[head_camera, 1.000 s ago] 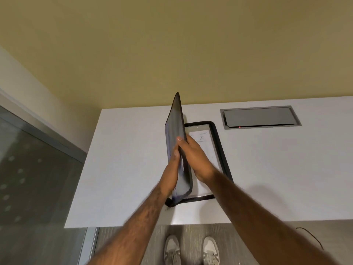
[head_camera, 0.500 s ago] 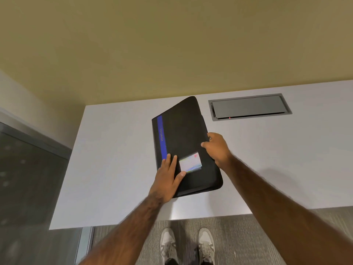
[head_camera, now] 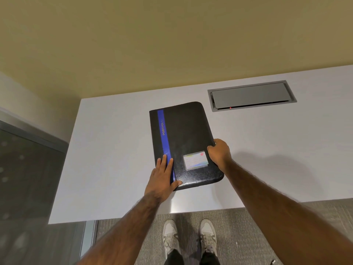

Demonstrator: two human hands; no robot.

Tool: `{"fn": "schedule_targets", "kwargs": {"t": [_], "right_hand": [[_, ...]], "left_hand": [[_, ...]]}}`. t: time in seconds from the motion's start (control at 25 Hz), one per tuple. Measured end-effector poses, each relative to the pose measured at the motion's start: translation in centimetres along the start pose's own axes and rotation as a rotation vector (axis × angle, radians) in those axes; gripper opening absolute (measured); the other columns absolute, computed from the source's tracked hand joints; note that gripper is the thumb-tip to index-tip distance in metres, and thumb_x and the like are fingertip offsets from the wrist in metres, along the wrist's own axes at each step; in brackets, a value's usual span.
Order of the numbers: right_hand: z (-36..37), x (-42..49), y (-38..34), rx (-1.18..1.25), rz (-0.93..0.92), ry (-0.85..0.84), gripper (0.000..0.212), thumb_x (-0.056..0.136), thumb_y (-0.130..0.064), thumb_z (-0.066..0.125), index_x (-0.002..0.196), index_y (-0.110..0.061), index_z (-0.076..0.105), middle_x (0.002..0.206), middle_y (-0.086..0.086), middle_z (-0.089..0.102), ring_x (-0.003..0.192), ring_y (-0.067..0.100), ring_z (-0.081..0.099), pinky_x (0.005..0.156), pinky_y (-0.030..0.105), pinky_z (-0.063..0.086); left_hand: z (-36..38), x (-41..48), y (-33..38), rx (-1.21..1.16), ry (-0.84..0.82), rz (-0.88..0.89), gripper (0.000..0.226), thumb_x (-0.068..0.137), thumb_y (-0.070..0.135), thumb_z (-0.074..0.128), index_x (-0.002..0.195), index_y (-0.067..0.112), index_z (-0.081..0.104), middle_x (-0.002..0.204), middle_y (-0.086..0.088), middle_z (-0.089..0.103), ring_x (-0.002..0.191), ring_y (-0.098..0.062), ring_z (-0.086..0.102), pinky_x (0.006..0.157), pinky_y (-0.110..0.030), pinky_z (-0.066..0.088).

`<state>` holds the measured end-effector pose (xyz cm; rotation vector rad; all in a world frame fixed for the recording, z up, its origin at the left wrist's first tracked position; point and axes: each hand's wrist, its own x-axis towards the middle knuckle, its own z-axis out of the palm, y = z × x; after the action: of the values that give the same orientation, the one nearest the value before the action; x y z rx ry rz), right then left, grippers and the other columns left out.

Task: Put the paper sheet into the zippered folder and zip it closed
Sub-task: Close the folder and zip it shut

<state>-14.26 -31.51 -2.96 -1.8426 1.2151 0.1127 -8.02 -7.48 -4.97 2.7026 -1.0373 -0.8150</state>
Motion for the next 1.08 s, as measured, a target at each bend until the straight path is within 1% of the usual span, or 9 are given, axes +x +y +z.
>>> {"fn": "schedule_targets", "kwargs": {"t": [0.24, 0.4, 0.52, 0.6, 0.72, 0.8, 0.88, 0.96, 1.08], "right_hand": [[1.0, -1.0, 1.0, -0.294, -0.110, 0.040, 0.035, 0.093, -0.024, 0.050, 0.124, -0.010, 0.055, 0.122, 0.014, 0.058, 0.114, 0.033, 0.054, 0.098, 0.047, 0.051], [1.7, -2.1, 2.8, -0.399, -0.183, 0.078, 0.045, 0.094, -0.025, 0.058, 0.135, -0.011, 0.045, 0.133, 0.014, 0.053, 0.123, 0.032, 0.049, 0.100, 0.045, 0.048], [2.6, -3.0, 3.8, -0.423, -0.185, 0.113, 0.058, 0.094, -0.032, 0.061, 0.144, -0.013, 0.039, 0.141, 0.014, 0.051, 0.128, 0.032, 0.049, 0.103, 0.045, 0.047], [3.4, -3.8, 4.2, -0.410, -0.186, 0.164, 0.060, 0.095, -0.033, 0.060, 0.147, -0.013, 0.037, 0.144, 0.014, 0.047, 0.132, 0.033, 0.046, 0.104, 0.046, 0.046], [4.9, -5.3, 4.1, -0.373, -0.161, 0.257, 0.055, 0.094, -0.027, 0.060, 0.144, -0.014, 0.039, 0.147, 0.014, 0.043, 0.136, 0.033, 0.040, 0.107, 0.050, 0.041], [6.0, -6.8, 4.1, -0.354, -0.183, 0.305, 0.052, 0.091, -0.022, 0.065, 0.138, -0.014, 0.046, 0.146, 0.014, 0.044, 0.137, 0.033, 0.039, 0.109, 0.050, 0.039], [7.6, -8.9, 4.5, -0.348, -0.326, 0.355, 0.045, 0.086, -0.017, 0.070, 0.128, -0.011, 0.055, 0.139, 0.016, 0.050, 0.133, 0.033, 0.044, 0.107, 0.047, 0.041], [9.6, -11.0, 5.3, -0.298, -0.548, 0.407, 0.029, 0.084, -0.011, 0.068, 0.112, -0.006, 0.064, 0.118, 0.016, 0.060, 0.112, 0.031, 0.056, 0.090, 0.042, 0.049], [12.6, -13.4, 5.1, -0.264, -0.628, 0.271, 0.010, 0.088, -0.014, 0.064, 0.093, -0.007, 0.068, 0.091, 0.008, 0.062, 0.082, 0.022, 0.055, 0.068, 0.039, 0.052]], "left_hand": [[-0.3, -0.1, -0.5, -0.109, 0.000, 0.026, 0.090, 0.093, 0.045, 0.063, 0.161, 0.020, 0.009, 0.168, 0.000, -0.009, 0.155, -0.023, -0.006, 0.125, -0.042, 0.015], [-0.2, -2.7, -2.5, -0.316, 0.185, -0.023, 0.052, 0.099, 0.018, 0.054, 0.150, 0.020, 0.043, 0.164, 0.002, 0.025, 0.149, -0.021, 0.028, 0.120, -0.037, 0.029], [-0.2, -5.0, -4.4, -0.314, 0.221, -0.054, 0.042, 0.093, 0.006, 0.055, 0.133, 0.019, 0.063, 0.138, -0.001, 0.057, 0.124, -0.020, 0.054, 0.104, -0.033, 0.045], [0.2, -6.0, -5.8, -0.318, 0.204, -0.082, 0.036, 0.093, 0.005, 0.053, 0.122, 0.018, 0.070, 0.129, -0.001, 0.064, 0.115, -0.015, 0.058, 0.100, -0.027, 0.047], [0.7, -7.2, -7.6, -0.393, 0.202, -0.085, 0.038, 0.094, 0.011, 0.041, 0.109, 0.019, 0.075, 0.122, 0.001, 0.067, 0.116, -0.015, 0.060, 0.104, -0.038, 0.049], [0.8, -7.8, -7.9, -0.399, 0.158, -0.065, 0.037, 0.088, 0.018, 0.044, 0.110, 0.021, 0.074, 0.123, 0.003, 0.066, 0.117, -0.015, 0.058, 0.102, -0.040, 0.049], [0.7, -8.1, -7.7, -0.355, 0.136, -0.040, 0.031, 0.087, 0.022, 0.054, 0.111, 0.027, 0.072, 0.122, 0.007, 0.065, 0.117, -0.015, 0.056, 0.099, -0.039, 0.049], [0.7, -8.0, -7.2, -0.259, 0.131, 0.006, 0.026, 0.090, 0.021, 0.060, 0.111, 0.026, 0.072, 0.117, 0.008, 0.067, 0.112, -0.016, 0.055, 0.094, -0.037, 0.048], [0.8, -7.5, -6.0, -0.127, 0.168, 0.031, 0.019, 0.092, 0.024, 0.063, 0.109, 0.024, 0.074, 0.110, 0.007, 0.070, 0.102, -0.019, 0.055, 0.086, -0.035, 0.046]]}}
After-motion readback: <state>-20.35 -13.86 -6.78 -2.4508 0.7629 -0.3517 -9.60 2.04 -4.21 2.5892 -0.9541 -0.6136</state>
